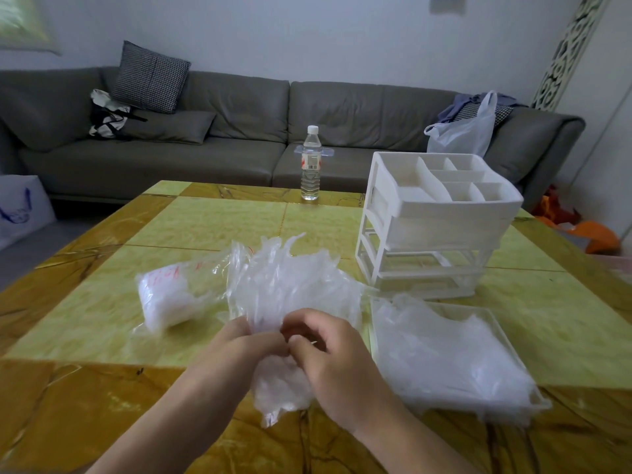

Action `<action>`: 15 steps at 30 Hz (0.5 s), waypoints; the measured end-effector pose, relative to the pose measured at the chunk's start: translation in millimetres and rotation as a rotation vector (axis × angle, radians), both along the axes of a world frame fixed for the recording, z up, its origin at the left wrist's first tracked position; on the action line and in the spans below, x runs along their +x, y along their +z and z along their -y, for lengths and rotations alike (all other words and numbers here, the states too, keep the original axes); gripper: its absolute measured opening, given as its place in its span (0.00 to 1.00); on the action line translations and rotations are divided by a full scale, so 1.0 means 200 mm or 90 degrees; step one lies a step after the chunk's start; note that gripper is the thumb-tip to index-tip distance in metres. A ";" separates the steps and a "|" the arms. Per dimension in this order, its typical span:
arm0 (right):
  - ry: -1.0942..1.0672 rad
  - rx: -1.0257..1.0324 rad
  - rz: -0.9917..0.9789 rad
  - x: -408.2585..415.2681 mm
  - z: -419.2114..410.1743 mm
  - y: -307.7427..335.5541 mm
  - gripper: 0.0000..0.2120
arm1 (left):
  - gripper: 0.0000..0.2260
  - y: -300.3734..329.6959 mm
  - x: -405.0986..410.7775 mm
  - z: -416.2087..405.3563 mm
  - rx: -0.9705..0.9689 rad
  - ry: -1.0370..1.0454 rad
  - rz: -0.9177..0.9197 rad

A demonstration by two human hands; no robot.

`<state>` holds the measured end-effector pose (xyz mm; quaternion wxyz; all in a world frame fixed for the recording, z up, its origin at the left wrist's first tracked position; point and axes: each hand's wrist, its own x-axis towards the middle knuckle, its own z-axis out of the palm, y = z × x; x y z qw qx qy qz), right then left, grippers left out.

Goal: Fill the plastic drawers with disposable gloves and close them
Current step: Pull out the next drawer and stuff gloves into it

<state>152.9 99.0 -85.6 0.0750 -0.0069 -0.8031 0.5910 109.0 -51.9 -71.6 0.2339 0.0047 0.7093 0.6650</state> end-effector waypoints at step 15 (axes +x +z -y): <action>-0.057 -0.321 0.047 -0.04 -0.08 0.02 0.13 | 0.08 0.14 -0.10 0.13 0.244 0.189 -0.123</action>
